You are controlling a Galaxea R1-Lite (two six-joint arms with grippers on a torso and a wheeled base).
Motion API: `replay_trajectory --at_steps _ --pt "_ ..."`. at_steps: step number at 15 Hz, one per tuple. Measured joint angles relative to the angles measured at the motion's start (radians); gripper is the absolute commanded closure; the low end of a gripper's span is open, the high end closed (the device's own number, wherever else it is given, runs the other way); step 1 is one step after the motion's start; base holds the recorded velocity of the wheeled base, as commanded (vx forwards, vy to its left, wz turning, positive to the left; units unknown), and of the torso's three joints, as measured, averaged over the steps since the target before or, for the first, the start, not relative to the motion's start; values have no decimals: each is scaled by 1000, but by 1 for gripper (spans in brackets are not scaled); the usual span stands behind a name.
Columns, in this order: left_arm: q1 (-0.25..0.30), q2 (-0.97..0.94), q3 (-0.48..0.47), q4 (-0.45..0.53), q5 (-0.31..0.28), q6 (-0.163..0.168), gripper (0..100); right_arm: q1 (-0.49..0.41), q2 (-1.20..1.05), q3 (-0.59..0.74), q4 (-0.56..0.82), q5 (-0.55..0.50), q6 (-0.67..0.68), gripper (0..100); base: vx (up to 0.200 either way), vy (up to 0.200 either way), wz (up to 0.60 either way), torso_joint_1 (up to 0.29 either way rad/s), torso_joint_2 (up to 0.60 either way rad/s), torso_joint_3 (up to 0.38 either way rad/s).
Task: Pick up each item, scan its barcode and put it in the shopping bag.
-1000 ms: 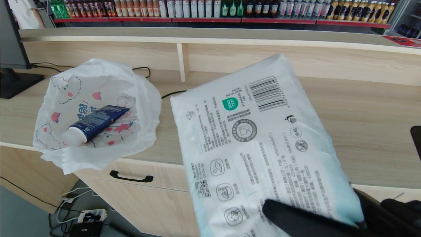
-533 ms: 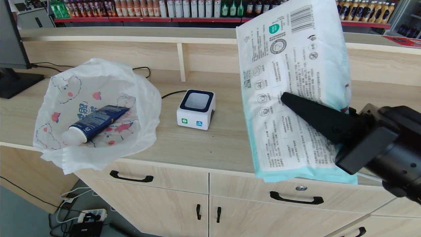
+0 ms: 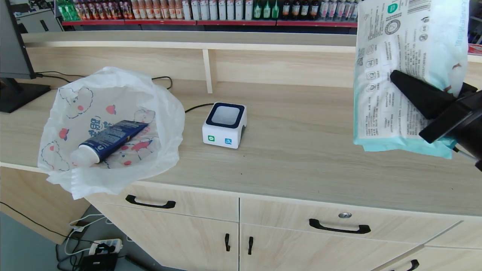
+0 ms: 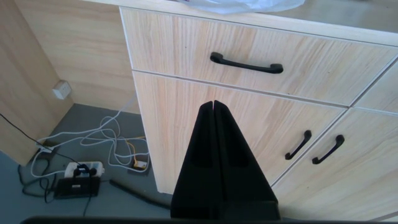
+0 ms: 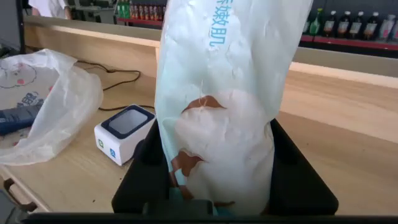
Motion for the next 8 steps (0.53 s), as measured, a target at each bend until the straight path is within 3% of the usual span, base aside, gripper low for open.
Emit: replay_trajectory --at_steps 3,8 --pt "0 0 0 0 0 0 100 -64 -12 7 -11 0 1 100 -200 0 0 6 1 -2" --pt "0 0 0 0 0 0 100 -86 -23 18 -12 0 13 100 0 0 0 0 0 0"
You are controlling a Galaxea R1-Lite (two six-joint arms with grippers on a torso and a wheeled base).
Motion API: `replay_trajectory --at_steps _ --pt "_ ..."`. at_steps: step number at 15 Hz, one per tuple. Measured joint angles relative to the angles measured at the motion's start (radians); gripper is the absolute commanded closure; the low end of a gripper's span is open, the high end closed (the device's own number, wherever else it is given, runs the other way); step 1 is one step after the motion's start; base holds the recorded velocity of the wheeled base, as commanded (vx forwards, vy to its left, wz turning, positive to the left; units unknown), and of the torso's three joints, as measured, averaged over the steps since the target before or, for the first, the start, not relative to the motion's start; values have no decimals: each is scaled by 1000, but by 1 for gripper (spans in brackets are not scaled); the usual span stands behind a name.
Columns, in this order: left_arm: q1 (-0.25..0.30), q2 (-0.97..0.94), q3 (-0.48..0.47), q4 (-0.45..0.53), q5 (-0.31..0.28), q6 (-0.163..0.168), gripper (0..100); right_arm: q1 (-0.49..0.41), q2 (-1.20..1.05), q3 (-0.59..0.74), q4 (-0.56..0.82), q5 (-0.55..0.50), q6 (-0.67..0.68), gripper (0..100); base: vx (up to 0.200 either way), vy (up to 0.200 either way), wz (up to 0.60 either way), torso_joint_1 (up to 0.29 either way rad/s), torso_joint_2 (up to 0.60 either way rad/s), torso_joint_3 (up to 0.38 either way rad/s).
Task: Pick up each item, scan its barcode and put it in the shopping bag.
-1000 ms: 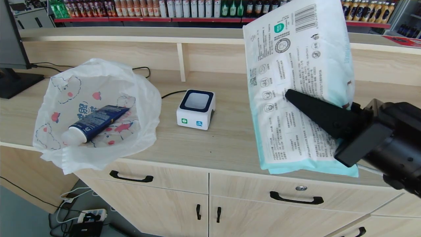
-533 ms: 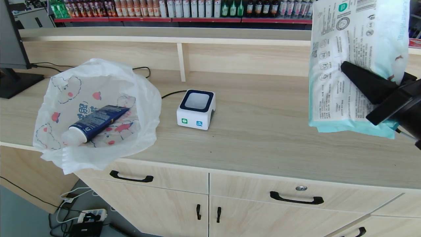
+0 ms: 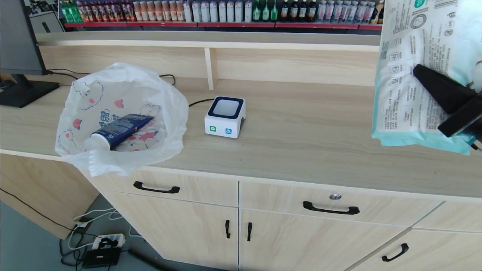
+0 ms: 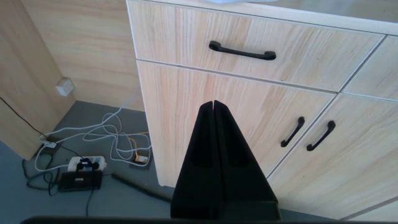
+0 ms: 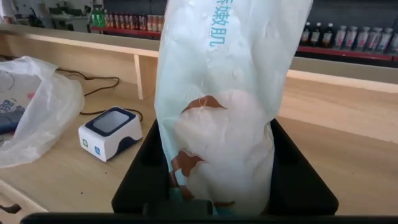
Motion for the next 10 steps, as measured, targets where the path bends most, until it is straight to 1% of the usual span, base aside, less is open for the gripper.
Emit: replay_trajectory --at_steps 2,3,10 --pt "0 0 0 0 0 -1 100 -43 0 6 6 2 3 100 0 200 0 27 5 2" --pt "0 0 0 0 0 -1 100 -51 -1 10 1 7 3 100 0 200 0 -2 2 7" --pt "0 0 0 0 0 -1 100 -61 -3 46 3 30 4 100 0 200 0 6 4 0"
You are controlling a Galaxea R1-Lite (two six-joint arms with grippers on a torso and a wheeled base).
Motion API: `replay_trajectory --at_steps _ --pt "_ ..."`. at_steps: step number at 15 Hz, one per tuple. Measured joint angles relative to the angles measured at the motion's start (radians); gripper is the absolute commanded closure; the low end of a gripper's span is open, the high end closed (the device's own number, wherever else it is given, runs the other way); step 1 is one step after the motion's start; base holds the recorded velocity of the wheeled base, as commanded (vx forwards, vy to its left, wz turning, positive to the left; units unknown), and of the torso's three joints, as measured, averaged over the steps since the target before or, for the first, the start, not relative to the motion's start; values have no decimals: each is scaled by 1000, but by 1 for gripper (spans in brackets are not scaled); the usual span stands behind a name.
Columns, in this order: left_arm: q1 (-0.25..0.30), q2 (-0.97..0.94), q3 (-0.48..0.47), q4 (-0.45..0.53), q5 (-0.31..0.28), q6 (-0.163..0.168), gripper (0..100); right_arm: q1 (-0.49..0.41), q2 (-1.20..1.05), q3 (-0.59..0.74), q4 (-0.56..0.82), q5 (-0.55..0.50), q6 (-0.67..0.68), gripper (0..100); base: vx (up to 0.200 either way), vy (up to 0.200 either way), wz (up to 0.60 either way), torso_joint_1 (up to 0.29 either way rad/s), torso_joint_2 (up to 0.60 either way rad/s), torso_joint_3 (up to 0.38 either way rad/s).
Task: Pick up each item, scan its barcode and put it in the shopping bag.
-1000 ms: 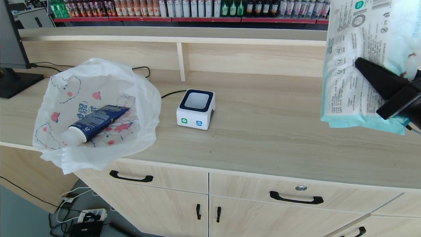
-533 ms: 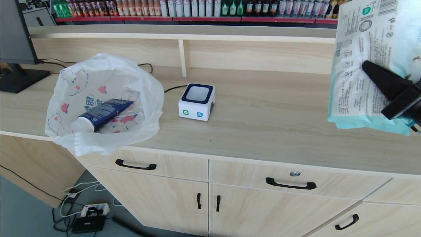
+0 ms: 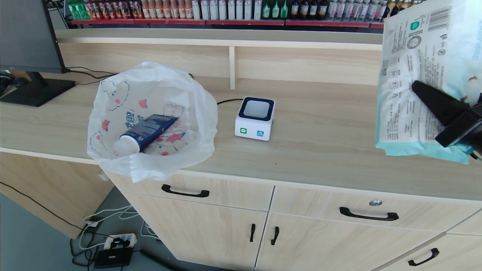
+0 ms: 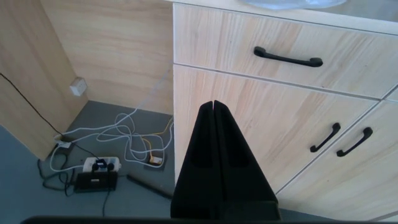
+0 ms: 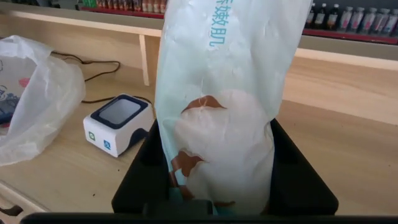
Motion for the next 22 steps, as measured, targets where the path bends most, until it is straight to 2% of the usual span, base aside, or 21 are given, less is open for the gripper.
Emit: replay_trajectory --at_steps 5,9,12,16,20,22 --pt "0 0 0 0 0 -1 100 22 52 -63 2 24 -24 100 0 200 0 2 2 1" --pt "0 0 0 0 0 -1 100 33 83 -67 3 27 -29 100 0 200 0 5 5 2" --pt "0 0 0 0 0 -1 100 39 95 -66 6 69 -29 100 0 200 0 5 1 7" --pt "-1 0 0 0 0 0 100 58 111 -73 9 72 -36 100 0 0 0 0 0 0" --pt "0 0 0 0 0 -1 100 42 164 -117 11 92 -229 100 0 0 0 0 0 0" --pt "0 0 0 0 0 0 100 38 206 -188 22 131 -414 100 0 0 0 0 0 0"
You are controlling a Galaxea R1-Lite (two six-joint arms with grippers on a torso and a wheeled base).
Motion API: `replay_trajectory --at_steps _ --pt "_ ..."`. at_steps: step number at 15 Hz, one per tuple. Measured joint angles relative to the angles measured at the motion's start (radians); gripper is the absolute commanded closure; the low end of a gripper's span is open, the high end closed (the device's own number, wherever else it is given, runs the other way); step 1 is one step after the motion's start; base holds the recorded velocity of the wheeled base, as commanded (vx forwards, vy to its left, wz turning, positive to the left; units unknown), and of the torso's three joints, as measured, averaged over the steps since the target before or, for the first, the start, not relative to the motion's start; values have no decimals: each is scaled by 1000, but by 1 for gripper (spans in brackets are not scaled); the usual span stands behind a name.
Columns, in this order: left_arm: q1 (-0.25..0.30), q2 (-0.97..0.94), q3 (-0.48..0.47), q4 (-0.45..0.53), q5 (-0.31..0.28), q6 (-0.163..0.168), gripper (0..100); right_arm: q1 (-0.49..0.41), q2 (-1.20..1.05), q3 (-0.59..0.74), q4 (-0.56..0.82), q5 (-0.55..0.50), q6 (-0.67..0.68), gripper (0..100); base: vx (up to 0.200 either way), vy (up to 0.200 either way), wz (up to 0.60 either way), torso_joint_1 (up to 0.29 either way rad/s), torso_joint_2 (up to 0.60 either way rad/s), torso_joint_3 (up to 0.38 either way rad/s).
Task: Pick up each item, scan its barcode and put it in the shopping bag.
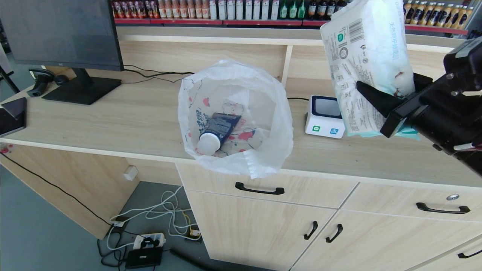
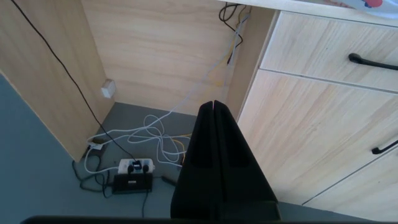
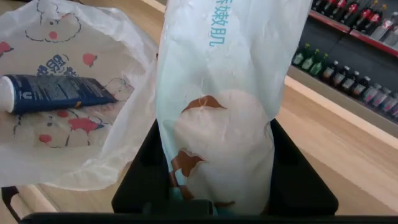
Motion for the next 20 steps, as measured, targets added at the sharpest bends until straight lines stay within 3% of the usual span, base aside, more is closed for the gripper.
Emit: replay_trajectory --at_steps 5,13,17,20 --pt "0 0 0 0 0 0 100 -31 53 -81 171 67 -306 100 0 0 0 0 0 0" --pt "0 0 0 0 0 3 100 -270 189 -267 209 342 -565 100 0 0 0 0 0 0" --pt "0 0 0 0 0 0 100 -283 289 -359 226 437 -662 100 0 0 0 0 0 0" --pt "0 0 0 0 0 1 100 -283 357 -546 403 497 -771 100 0 0 0 0 0 0"
